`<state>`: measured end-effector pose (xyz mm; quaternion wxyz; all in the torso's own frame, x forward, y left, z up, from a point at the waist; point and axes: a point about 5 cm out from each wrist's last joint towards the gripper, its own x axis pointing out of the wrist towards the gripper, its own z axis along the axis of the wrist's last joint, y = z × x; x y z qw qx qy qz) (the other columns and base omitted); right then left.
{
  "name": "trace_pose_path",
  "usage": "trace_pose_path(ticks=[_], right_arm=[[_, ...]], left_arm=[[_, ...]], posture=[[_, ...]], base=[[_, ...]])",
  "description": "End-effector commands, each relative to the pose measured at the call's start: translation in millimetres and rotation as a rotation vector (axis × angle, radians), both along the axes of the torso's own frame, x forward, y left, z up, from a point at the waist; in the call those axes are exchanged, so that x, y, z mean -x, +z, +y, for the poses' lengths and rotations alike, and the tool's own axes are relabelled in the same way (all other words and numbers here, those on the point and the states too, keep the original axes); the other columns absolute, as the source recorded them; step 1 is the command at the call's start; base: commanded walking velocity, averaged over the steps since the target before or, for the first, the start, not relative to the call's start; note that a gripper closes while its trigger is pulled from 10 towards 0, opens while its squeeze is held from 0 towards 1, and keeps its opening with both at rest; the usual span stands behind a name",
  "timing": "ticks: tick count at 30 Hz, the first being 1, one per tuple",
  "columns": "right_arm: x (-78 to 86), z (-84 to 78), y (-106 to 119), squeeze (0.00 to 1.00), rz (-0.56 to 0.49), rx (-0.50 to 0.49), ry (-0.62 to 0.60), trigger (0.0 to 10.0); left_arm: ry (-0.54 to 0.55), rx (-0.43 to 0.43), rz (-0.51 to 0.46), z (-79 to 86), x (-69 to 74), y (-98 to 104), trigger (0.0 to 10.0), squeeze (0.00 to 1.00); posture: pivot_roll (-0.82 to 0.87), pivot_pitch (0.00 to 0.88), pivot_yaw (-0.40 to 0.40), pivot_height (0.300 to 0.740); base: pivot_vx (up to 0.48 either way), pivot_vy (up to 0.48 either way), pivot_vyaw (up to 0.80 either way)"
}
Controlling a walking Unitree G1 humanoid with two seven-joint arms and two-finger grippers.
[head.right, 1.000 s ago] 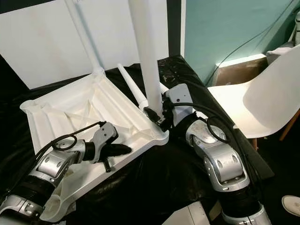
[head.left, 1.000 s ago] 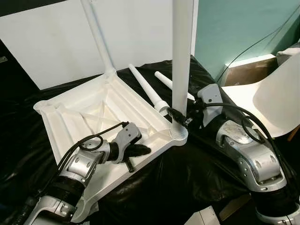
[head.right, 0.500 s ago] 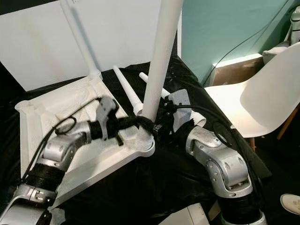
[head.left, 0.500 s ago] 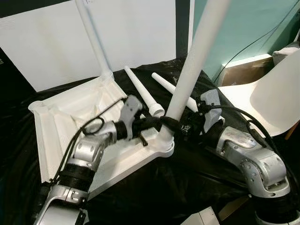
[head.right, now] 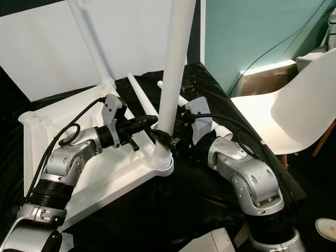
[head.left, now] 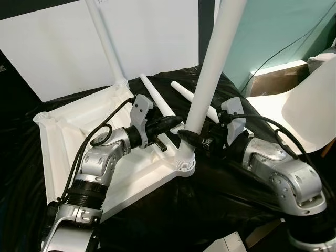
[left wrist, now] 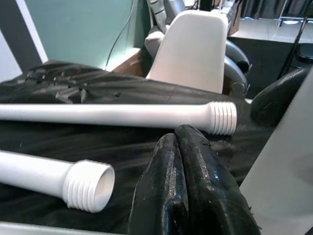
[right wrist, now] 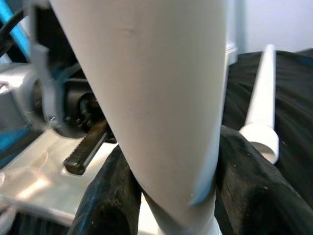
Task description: Building children table
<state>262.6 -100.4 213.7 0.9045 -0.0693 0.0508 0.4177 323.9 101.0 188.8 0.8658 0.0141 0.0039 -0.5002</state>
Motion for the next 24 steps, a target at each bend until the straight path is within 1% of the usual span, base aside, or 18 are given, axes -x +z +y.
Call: trace_pose_path(ticks=[1,3,4,6,8,9,10,12,14,16,17,19,20,21,22,23,24], right_arm=[[-2.1,-0.9,-18.9,0.0,0.083,0.073,-0.005,10.0],[-3.5,-2.1,-17.0,0.0,0.069,0.082,-0.007,10.0],[-5.7,-2.6,-13.2,0.0,0.044,0.083,-0.014,10.0],[-5.7,-2.6,-13.2,0.0,0.044,0.083,-0.014,10.0],[-9.2,-1.8,-5.6,0.0,0.004,0.073,-0.028,10.0],[-9.2,-1.8,-5.6,0.0,0.004,0.073,-0.028,10.0],[-10.4,-1.0,-2.0,0.0,-0.012,0.065,-0.035,10.0],[-10.4,-1.0,-2.0,0.0,-0.012,0.065,-0.035,10.0],[-13.1,0.1,6.8,0.0,-0.054,0.045,-0.052,10.0],[-13.1,0.1,6.8,0.0,-0.054,0.045,-0.052,10.0],[-14.4,0.4,10.8,0.0,-0.075,0.04,-0.058,10.0],[-14.4,0.4,10.8,0.0,-0.075,0.04,-0.058,10.0],[-15.5,0.5,14.5,0.0,-0.099,0.044,-0.059,10.0],[-15.5,0.5,14.5,0.0,-0.099,0.044,-0.059,10.0],[-16.1,0.9,17.3,0.0,-0.13,0.065,-0.051,10.0],[-16.1,0.9,17.3,0.0,-0.13,0.065,-0.051,10.0],[-16.3,1.5,18.7,0.0,-0.157,0.096,-0.036,10.0]], left_arm=[[0.027,-0.014,0.029,4.2,-0.1,-7.0,10.0,0.0],[0.028,-0.014,0.038,4.9,0.3,-8.9,10.0,0.0],[0.025,-0.035,0.055,7.0,2.3,-15.5,10.0,0.0],[0.025,-0.035,0.055,7.0,2.3,-15.5,10.0,0.0],[0.035,-0.096,0.094,11.5,6.1,-32.5,10.0,0.0],[0.035,-0.096,0.094,11.5,6.1,-32.5,10.0,0.0],[0.042,-0.127,0.11,13.3,7.5,-40.6,10.0,0.0],[0.042,-0.127,0.11,13.3,7.5,-40.6,10.0,0.0],[0.061,-0.167,0.133,13.9,8.3,-52.9,10.0,0.0],[0.061,-0.167,0.133,13.9,8.3,-52.9,10.0,0.0],[0.067,-0.173,0.138,13.2,8.5,-56.1,10.0,0.0],[0.067,-0.173,0.138,13.2,8.5,-56.1,10.0,0.0],[0.067,-0.182,0.141,11.3,9.2,-59.5,10.0,0.0],[0.067,-0.182,0.141,11.3,9.2,-59.5,10.0,0.0],[0.066,-0.191,0.145,9.6,9.9,-62.7,10.0,0.0],[0.066,-0.191,0.145,9.6,9.9,-62.7,10.0,0.0],[0.07,-0.214,0.149,9.3,10.2,-67.0,10.0,0.0]], posture=[[-0.17,0.0,0.127,0.74],[-0.17,0.0,0.124,0.74],[-0.17,0.0,0.122,0.74],[-0.17,0.0,0.122,0.74],[-0.17,0.0,0.12,0.74],[-0.17,0.0,0.12,0.74],[-0.17,0.0,0.119,0.74],[-0.17,0.0,0.119,0.74],[-0.18,0.0,0.113,0.74],[-0.18,0.0,0.113,0.74],[-0.18,0.0,0.112,0.74],[-0.18,0.0,0.112,0.74],[-0.18,0.0,0.106,0.74],[-0.18,0.0,0.106,0.74],[-0.19,0.0,0.101,0.74],[-0.19,0.0,0.101,0.74],[-0.19,0.0,0.098,0.74]], base=[[0.0,0.0,0.0],[0.0,0.0,0.0],[0.0,0.0,0.0],[0.0,0.0,0.0],[0.0,0.0,0.0],[0.0,0.0,0.0],[0.0,0.0,0.0],[0.0,0.0,0.0],[0.0,0.0,0.0],[0.0,0.0,0.0],[0.0,0.0,0.0],[0.0,0.0,0.0],[0.0,0.0,0.0],[0.0,0.0,0.0],[0.0,0.0,0.0],[0.0,0.0,0.0],[0.0,0.0,0.0]])
